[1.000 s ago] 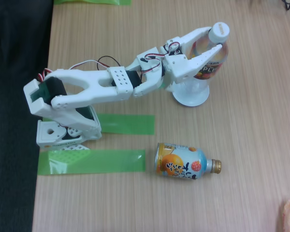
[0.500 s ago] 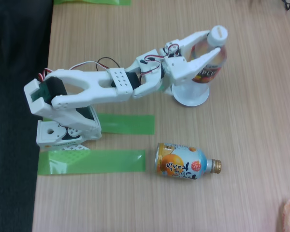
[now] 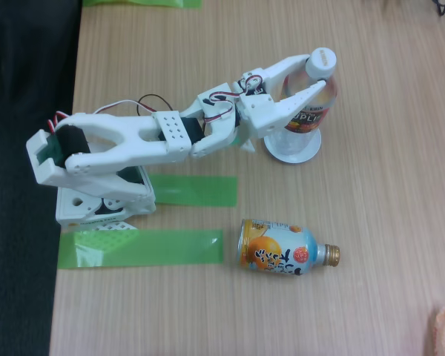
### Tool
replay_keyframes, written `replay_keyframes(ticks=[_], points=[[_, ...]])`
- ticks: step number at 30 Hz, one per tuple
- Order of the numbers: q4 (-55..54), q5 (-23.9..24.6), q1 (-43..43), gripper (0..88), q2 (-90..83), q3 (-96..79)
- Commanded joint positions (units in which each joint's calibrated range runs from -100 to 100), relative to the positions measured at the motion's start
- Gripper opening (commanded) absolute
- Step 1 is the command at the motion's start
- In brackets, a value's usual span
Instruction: Pick up the plastic bottle and stand it up on the white place
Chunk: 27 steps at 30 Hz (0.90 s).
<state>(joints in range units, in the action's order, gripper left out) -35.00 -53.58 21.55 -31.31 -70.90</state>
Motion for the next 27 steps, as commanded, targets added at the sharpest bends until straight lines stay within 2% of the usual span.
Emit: replay_keyframes(ticks=[1, 6, 12, 27], points=[[-0.8, -0.2, -0.3, 17.5, -1.7, -0.1], [-0.6, -0.2, 0.1, 19.3, -1.7, -0.2], [-0.3, 0.2, 0.1, 33.3, -1.7, -0.2], [-0.8, 0.3, 0.1, 34.7, -1.9, 0.2]])
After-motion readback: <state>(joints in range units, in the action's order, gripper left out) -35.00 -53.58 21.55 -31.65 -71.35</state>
